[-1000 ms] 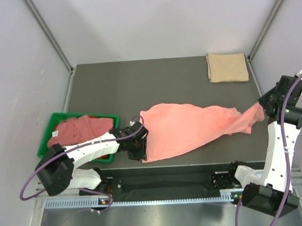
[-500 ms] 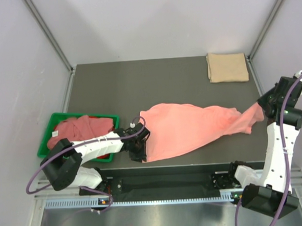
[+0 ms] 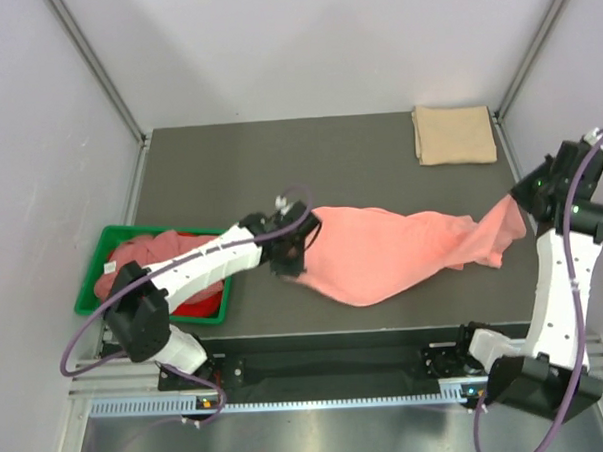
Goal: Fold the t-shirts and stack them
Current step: Flatten the tshirt out
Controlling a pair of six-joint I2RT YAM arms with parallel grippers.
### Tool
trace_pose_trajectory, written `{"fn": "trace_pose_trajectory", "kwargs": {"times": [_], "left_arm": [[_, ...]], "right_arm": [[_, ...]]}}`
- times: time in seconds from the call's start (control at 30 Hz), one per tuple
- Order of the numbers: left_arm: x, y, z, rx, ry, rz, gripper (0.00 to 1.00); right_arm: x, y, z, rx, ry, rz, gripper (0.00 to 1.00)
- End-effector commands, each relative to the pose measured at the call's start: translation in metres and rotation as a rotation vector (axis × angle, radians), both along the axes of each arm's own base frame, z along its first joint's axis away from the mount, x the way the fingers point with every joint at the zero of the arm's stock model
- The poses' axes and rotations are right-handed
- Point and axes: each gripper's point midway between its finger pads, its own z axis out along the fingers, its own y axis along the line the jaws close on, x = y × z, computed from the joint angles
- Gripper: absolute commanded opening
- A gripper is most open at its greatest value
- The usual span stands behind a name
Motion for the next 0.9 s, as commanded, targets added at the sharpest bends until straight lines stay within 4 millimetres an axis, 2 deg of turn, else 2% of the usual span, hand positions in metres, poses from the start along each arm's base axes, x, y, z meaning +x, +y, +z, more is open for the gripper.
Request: {"fn": "trace_pose_trajectory", "kwargs": {"times": [0.0, 0.03, 0.07, 0.1, 0.13, 0.17, 0.2, 0.23, 0.27, 0.3, 0.33, 0.37, 0.43, 0.47, 0.5, 0.53, 0.57, 0.63, 0.67, 0.7, 0.73, 0.77, 0.8, 0.87], "left_arm": [[0.088, 0.003, 0.1, 0.073, -0.326, 0.039, 0.0], [0.101, 0.004, 0.107, 0.107, -0.328, 0.019, 0.0], [0.126, -0.007, 0.148, 0.045, -0.411, 0.042, 0.0], [0.144, 0.0, 0.166, 0.046, -0.448, 0.065, 0.0], [0.156, 0.002, 0.175, 0.061, -0.458, 0.077, 0.0], [0.176, -0.002, 0.224, -0.009, -0.562, 0.114, 0.0], [0.191, 0.007, 0.246, -0.032, -0.609, 0.155, 0.0], [0.202, 0.009, 0.267, -0.052, -0.662, 0.165, 0.0], [0.211, 0.009, 0.319, -0.139, -0.781, 0.196, 0.0], [0.216, 0.014, 0.344, -0.172, -0.842, 0.217, 0.0], [0.214, 0.016, 0.372, -0.218, -0.907, 0.228, 0.0], [0.213, 0.017, 0.41, -0.301, -1.004, 0.25, 0.0], [0.195, 0.023, 0.444, -0.408, -1.082, 0.263, 0.0], [0.189, 0.023, 0.462, -0.475, -1.129, 0.267, 0.0], [0.18, 0.021, 0.47, -0.534, -1.132, 0.26, 0.0], [0.164, 0.026, 0.477, -0.575, -1.138, 0.247, 0.0], [0.155, 0.027, 0.482, -0.61, -1.14, 0.236, 0.0], [0.127, 0.027, 0.488, -0.702, -1.114, 0.191, 0.0], [0.116, 0.027, 0.49, -0.74, -1.099, 0.182, 0.0], [0.097, 0.034, 0.499, -0.787, -1.108, 0.166, 0.0], [0.089, 0.031, 0.494, -0.809, -1.082, 0.141, 0.0], [0.079, 0.034, 0.497, -0.835, -1.08, 0.131, 0.0], [0.061, 0.042, 0.506, -0.879, -1.092, 0.133, 0.0], [0.048, 0.047, 0.51, -0.905, -1.095, 0.12, 0.0]], "right_arm": [[0.049, 0.011, 0.056, 0.006, -0.123, 0.116, 0.0], [0.055, 0.02, 0.062, -0.001, -0.111, 0.155, 0.0], [0.062, 0.023, 0.1, -0.034, -0.178, 0.174, 0.0], [0.072, 0.024, 0.101, -0.031, -0.144, 0.188, 0.0], [0.078, 0.031, 0.116, -0.051, -0.163, 0.217, 0.0], [0.079, 0.033, 0.167, -0.097, -0.265, 0.222, 0.0], [0.092, 0.031, 0.176, -0.106, -0.269, 0.229, 0.0], [0.093, 0.031, 0.194, -0.129, -0.297, 0.236, 0.0], [0.094, 0.03, 0.215, -0.153, -0.343, 0.235, 0.0], [0.091, 0.028, 0.255, -0.197, -0.437, 0.221, 0.0], [0.086, 0.028, 0.275, -0.221, -0.488, 0.215, 0.0], [0.076, 0.03, 0.302, -0.246, -0.564, 0.211, 0.0], [0.056, 0.026, 0.333, -0.269, -0.666, 0.147, 0.0], [0.035, 0.026, 0.342, -0.276, -0.707, 0.114, 0.0], [0.023, 0.025, 0.353, -0.281, -0.757, 0.085, 0.0], [0.02, 0.022, 0.34, -0.237, -0.748, 0.045, 0.0], [-0.026, 0.022, 0.363, -0.251, -0.856, -0.031, 0.0], [-0.063, 0.02, 0.367, -0.219, -0.925, -0.108, 0.0], [-0.099, 0.021, 0.368, -0.215, -0.971, -0.16, 0.0], [-0.116, 0.023, 0.37, -0.197, -1.002, -0.179, 0.0], [-0.131, 0.025, 0.37, -0.189, -1.022, -0.187, 0.0], [-0.157, 0.032, 0.377, -0.188, -1.071, -0.184, 0.0], [-0.166, 0.035, 0.374, -0.178, -1.067, -0.179, 0.0], [-0.186, 0.043, 0.374, -0.165, -1.07, -0.159, 0.0]]}}
